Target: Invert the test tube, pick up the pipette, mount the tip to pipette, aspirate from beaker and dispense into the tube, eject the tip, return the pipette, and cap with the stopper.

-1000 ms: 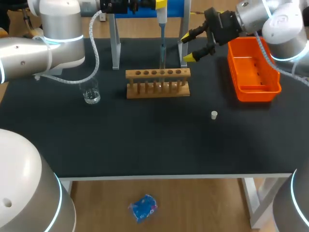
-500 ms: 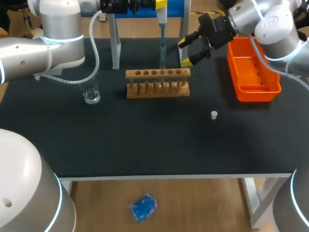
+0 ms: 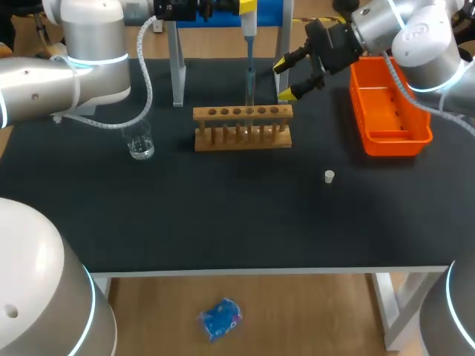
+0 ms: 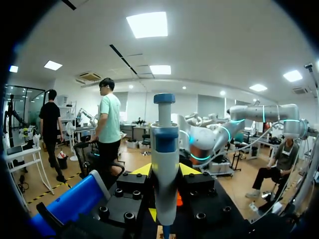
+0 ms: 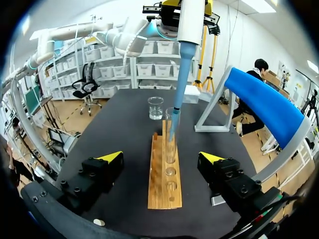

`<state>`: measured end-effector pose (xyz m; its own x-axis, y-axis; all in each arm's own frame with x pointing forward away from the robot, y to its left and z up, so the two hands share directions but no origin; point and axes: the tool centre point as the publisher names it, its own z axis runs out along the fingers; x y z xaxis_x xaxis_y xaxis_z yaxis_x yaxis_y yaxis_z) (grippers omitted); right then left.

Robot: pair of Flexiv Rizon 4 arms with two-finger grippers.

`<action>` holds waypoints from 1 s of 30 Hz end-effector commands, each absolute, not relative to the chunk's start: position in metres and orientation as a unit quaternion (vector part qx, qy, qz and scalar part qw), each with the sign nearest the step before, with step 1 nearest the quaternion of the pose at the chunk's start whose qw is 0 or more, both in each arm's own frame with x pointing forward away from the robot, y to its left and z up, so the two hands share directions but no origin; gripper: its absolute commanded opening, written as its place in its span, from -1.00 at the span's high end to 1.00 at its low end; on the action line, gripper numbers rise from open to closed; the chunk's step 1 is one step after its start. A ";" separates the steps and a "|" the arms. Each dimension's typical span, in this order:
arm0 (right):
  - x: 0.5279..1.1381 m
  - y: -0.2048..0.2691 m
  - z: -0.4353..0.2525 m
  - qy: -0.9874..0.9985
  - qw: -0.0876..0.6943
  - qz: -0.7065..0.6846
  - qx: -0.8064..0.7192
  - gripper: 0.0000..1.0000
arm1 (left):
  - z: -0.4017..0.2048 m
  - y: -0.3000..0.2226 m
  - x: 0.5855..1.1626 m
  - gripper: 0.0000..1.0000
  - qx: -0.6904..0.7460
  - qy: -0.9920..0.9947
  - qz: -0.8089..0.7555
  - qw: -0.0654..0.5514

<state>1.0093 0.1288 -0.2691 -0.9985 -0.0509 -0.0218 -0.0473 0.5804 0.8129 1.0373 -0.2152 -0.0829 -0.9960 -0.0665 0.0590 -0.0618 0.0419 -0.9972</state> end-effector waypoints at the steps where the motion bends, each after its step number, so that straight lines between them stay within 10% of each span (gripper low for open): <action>1: 1.009 0.128 -0.269 -0.889 0.002 -0.457 0.028 -1.00 | -0.080 -0.216 1.039 1.00 -0.044 0.723 -0.689 0.004; 30: 1.009 0.128 -0.269 -0.889 0.002 -0.457 0.028 -1.00 | -0.057 -0.214 1.036 1.00 -0.032 0.734 -0.678 0.024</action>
<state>1.0093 0.1287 -0.2689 -0.9985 -0.0509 -0.0216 -0.0472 0.5804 0.8130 1.0374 -0.2140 -0.0617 -0.9971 -0.0762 0.0070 -0.0122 0.0679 -0.9976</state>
